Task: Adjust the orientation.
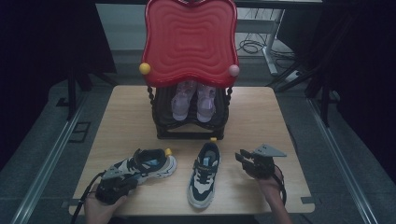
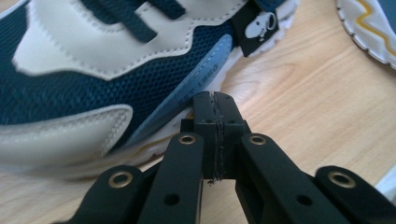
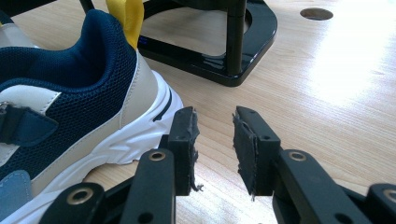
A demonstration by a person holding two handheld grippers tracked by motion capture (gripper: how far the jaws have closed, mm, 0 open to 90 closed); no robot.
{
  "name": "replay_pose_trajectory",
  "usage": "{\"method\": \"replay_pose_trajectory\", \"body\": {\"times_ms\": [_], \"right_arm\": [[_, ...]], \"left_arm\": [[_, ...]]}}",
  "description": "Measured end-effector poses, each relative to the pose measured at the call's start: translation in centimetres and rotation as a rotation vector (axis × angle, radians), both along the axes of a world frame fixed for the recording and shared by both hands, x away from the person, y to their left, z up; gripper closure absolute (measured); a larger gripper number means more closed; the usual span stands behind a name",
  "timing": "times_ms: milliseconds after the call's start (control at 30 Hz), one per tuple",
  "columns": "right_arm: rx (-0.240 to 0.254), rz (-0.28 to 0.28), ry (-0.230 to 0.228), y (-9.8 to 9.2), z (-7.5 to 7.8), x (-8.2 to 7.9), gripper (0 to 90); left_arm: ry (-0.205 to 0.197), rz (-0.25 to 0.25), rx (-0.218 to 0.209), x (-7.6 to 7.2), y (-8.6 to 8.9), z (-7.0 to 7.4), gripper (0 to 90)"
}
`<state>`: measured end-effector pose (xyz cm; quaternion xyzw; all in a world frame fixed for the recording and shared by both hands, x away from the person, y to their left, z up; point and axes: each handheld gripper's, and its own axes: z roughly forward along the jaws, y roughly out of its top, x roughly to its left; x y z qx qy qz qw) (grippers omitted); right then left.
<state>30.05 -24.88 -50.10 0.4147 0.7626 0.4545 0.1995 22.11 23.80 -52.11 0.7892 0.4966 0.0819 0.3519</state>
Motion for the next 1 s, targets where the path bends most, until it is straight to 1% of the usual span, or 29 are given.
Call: {"method": "replay_pose_trajectory", "body": {"times_ms": [100, 300, 400, 533, 667, 767, 833, 933, 1000], "right_arm": [[0.000, 0.001, 0.004, 0.0, 0.0, 0.0, 67.2], [0.001, 0.001, 0.005, -0.1, 0.0, 0.0, 66.5], [0.003, 0.002, 0.007, -0.1, 0.0, 0.0, 65.8], [-0.003, 0.000, 0.007, -0.1, 0.0, 0.0, 65.2], [-0.008, 0.003, 0.005, 0.0, -0.1, 0.0, 65.1], [-0.006, 0.002, 0.006, 0.0, -0.1, 0.0, 65.1], [-0.006, 0.002, 0.006, 0.0, -0.1, 0.0, 65.1], [-0.006, 0.001, 0.006, 0.0, -0.1, 0.0, 65.1], [-0.004, -0.003, 0.008, -0.1, -0.1, 0.0, 65.1]], "left_arm": [[-0.003, 0.022, -0.005, 0.7, 0.7, 0.0, 89.5], [-0.005, 0.038, -0.023, 1.3, 1.4, -0.1, 89.5], [-0.006, 0.044, -0.037, 1.5, 1.6, -0.2, 89.6], [-0.012, 0.057, -0.039, 1.8, 1.8, -0.2, 89.6], [-0.015, 0.059, -0.045, 1.7, 2.0, -0.2, 89.6], [-0.026, 0.063, -0.056, 1.4, 2.2, 0.2, 89.6], [-0.034, 0.065, -0.078, 1.1, 2.5, 0.6, 89.7], [-0.057, 0.063, -0.127, 0.6, 3.1, 1.6, 89.7], [-0.077, 0.061, -0.139, 0.5, 3.2, 2.4, 89.7]]}}
